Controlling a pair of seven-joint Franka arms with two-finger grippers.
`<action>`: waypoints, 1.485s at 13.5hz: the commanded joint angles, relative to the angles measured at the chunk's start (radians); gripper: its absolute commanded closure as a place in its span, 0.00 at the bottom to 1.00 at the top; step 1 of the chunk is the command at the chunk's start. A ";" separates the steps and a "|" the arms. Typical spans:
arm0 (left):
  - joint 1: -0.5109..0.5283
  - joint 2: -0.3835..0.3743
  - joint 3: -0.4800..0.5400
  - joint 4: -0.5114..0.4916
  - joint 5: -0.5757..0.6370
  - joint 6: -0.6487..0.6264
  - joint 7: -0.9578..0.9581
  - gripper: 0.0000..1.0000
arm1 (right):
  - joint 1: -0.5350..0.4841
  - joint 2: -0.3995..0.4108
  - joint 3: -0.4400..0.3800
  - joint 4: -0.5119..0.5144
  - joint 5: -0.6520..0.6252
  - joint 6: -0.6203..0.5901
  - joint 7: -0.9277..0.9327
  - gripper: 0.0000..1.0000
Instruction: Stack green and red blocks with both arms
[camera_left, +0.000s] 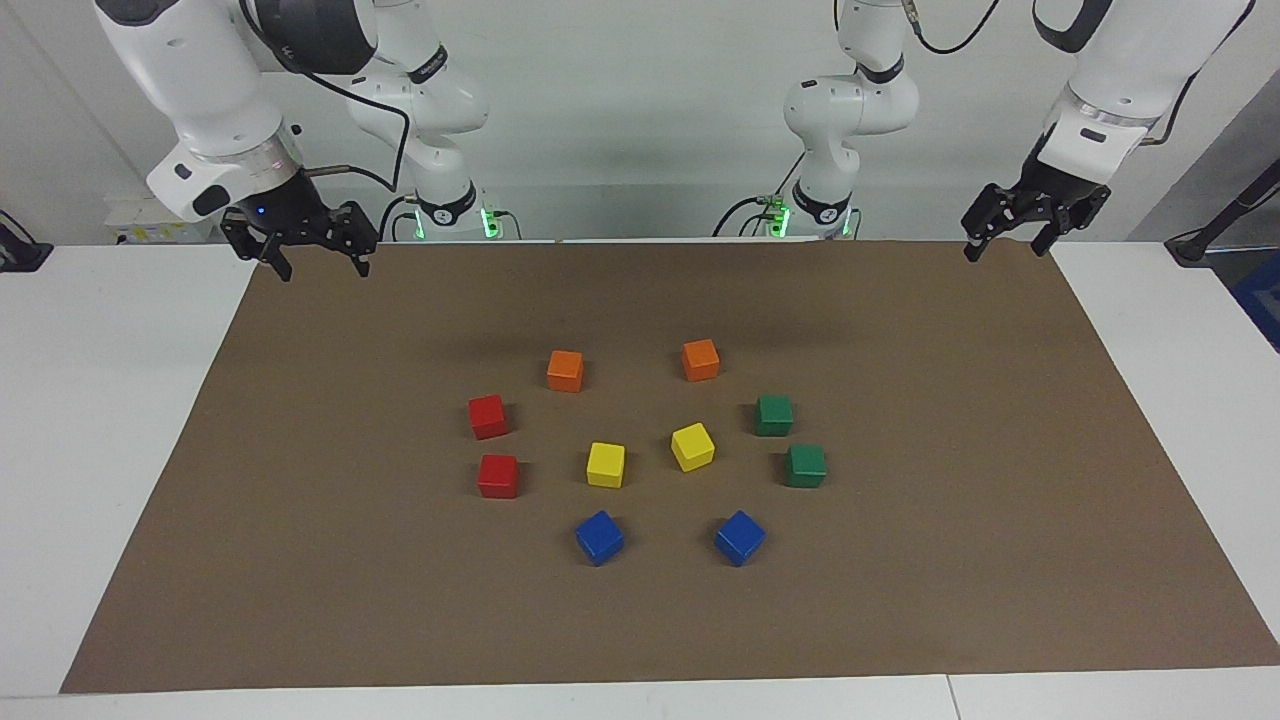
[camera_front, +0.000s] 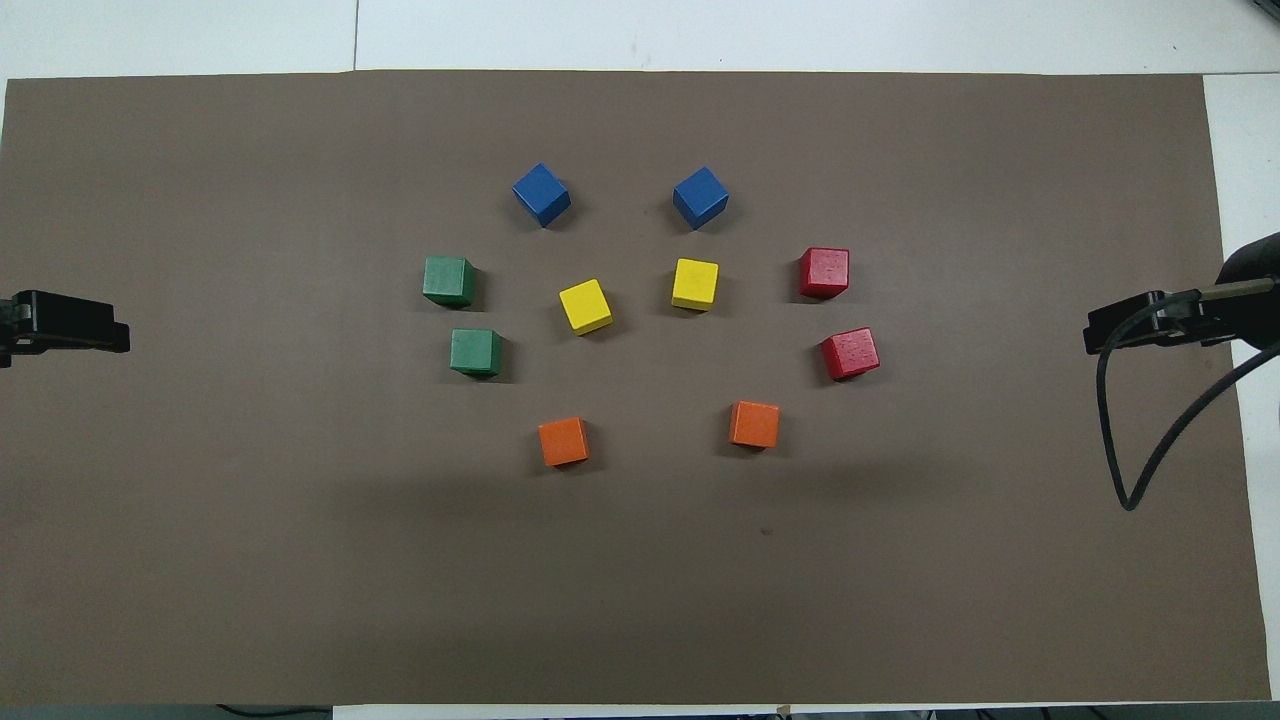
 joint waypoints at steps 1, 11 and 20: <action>0.005 -0.029 0.002 -0.031 -0.009 0.002 0.015 0.00 | -0.004 -0.028 0.001 -0.037 0.003 0.025 -0.003 0.00; 0.033 -0.066 0.001 -0.106 -0.008 0.043 0.064 0.00 | 0.048 -0.049 0.015 -0.104 -0.023 0.097 0.122 0.00; -0.176 -0.049 -0.016 -0.309 -0.011 0.324 -0.053 0.00 | 0.192 0.124 0.016 -0.236 -0.006 0.510 0.276 0.00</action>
